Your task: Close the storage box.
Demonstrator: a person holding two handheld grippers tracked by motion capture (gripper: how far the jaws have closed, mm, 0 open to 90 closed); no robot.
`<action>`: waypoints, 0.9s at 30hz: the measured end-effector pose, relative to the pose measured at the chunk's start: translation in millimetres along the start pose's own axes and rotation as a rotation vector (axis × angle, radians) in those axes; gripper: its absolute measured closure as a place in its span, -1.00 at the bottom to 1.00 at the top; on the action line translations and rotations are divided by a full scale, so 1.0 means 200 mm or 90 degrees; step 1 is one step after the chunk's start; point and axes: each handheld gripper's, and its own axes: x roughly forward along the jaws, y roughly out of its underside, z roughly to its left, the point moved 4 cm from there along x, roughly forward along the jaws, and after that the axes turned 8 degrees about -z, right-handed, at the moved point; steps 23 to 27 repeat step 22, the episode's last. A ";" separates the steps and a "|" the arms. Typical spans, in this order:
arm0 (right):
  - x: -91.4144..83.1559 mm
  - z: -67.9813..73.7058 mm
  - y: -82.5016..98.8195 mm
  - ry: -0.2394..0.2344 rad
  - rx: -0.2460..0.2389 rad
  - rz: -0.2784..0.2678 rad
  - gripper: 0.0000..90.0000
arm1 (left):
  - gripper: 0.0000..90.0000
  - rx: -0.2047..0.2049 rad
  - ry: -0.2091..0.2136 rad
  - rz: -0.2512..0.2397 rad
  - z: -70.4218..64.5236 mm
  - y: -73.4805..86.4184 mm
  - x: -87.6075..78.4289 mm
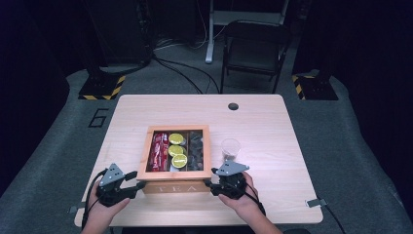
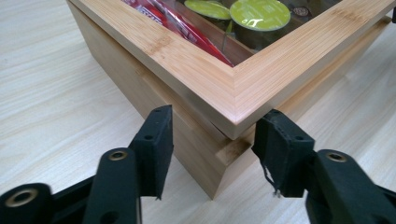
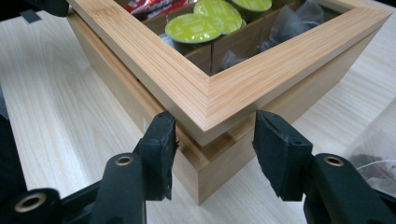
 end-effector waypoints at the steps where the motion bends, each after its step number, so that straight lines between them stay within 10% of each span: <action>1: 0.01 0.00 0.01 -0.009 0.000 0.014 -0.01 | -0.17 0.007 0.008 0.022 0.00 0.01 0.01; 27: 0.02 0.01 0.02 -0.015 -0.022 0.016 -0.21 | -0.32 0.002 0.001 -0.025 0.03 -0.03 -0.03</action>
